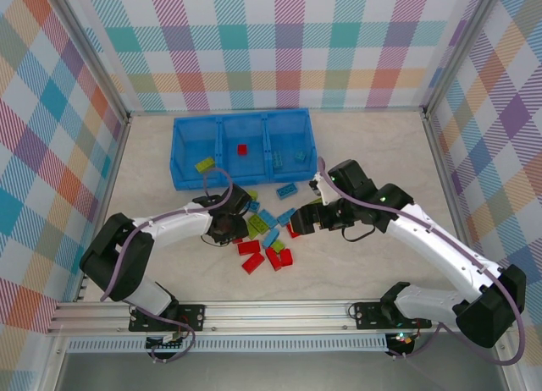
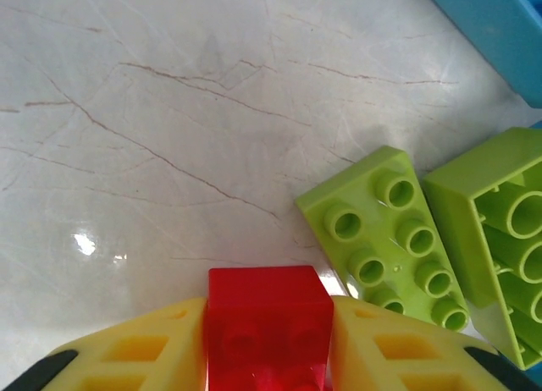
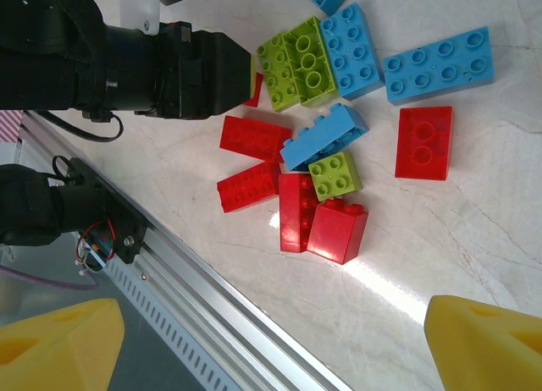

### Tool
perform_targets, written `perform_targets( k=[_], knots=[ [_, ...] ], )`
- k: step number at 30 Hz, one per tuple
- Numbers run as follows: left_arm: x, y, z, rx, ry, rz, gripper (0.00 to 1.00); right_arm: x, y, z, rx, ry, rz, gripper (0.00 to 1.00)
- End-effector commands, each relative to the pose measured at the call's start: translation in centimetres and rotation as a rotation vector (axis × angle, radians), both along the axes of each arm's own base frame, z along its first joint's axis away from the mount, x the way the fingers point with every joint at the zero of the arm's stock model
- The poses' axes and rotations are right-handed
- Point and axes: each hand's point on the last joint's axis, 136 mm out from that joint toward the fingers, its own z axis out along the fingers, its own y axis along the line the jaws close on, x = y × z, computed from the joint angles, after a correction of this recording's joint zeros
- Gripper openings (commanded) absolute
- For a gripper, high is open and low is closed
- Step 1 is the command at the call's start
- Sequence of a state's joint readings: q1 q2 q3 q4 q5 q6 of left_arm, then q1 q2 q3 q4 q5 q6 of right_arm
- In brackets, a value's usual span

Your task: Sort the legos into containers by color

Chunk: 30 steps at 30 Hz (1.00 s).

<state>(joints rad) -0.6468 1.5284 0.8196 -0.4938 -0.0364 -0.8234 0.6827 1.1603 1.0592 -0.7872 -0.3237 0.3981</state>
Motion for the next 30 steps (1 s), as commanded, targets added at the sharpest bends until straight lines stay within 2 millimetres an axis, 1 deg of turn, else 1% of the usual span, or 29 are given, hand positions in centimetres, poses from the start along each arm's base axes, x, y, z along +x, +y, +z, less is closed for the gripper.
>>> perform_targets(
  k=[1,3,5,8,10,11,12,13,15,16,17,19,21,23,26,30],
  knots=[
    [-0.7,0.0,0.9,-0.024,-0.007,0.002,0.36,-0.3,0.4,0.8,0.034,-0.001,-0.004,0.92],
    [-0.5,0.0,2.1,-0.031,-0.034,0.0,0.32,-0.3,0.4,1.1,0.039,-0.006,-0.009,0.93],
    [0.2,-0.5,4.2,-0.057,-0.082,-0.009,0.29,-0.1,0.5,1.3,0.045,-0.016,-0.016,0.93],
    [2.3,-1.7,8.7,-0.111,-0.202,-0.029,0.29,0.4,0.7,2.1,0.067,-0.05,-0.029,0.93],
    [4.5,-1.9,11.8,-0.099,-0.308,-0.029,0.29,1.0,0.7,2.7,0.085,-0.09,-0.055,0.93],
    [5.6,-1.7,13.1,-0.071,-0.357,-0.03,0.29,1.3,0.6,2.9,0.091,-0.112,-0.07,0.93],
    [7.1,-1.5,14.5,-0.03,-0.414,-0.029,0.29,1.6,0.4,3.2,0.098,-0.133,-0.088,0.94],
    [8.8,-1.4,15.6,0.01,-0.466,-0.031,0.29,1.7,0.4,3.4,0.105,-0.15,-0.098,0.94],
    [12.2,-1.1,16.9,0.071,-0.526,-0.015,0.3,2.0,0.3,3.9,0.127,-0.181,-0.115,0.95],
    [14.1,-1.2,17.3,0.085,-0.544,-0.01,0.3,2.0,0.3,4.2,0.14,-0.192,-0.114,0.95],
    [15.7,-1.3,17.1,0.092,-0.544,-0.01,0.31,2.0,0.3,4.3,0.145,-0.197,-0.113,0.95],
    [19.1,-1.7,16.1,0.086,-0.508,0.001,0.32,2.1,0.2,4.7,0.148,-0.205,-0.12,0.95],
    [21.9,-2.0,14.6,0.081,-0.46,0.014,0.34,2.0,0.1,5.1,0.154,-0.212,-0.125,0.95],
    [24.1,-1.9,13.3,0.089,-0.417,0.037,0.36,1.9,-0.1,5.4,0.16,-0.221,-0.131,0.95],
    [26.1,-1.7,12.4,0.091,-0.387,0.07,0.4,1.4,-0.8,5.6,0.155,-0.229,-0.138,0.96],
    [27.4,-2.5,12.6,0.051,-0.388,0.054,0.55,1.0,-1.6,5.1,0.129,-0.231,-0.148,0.97]
  ],
)
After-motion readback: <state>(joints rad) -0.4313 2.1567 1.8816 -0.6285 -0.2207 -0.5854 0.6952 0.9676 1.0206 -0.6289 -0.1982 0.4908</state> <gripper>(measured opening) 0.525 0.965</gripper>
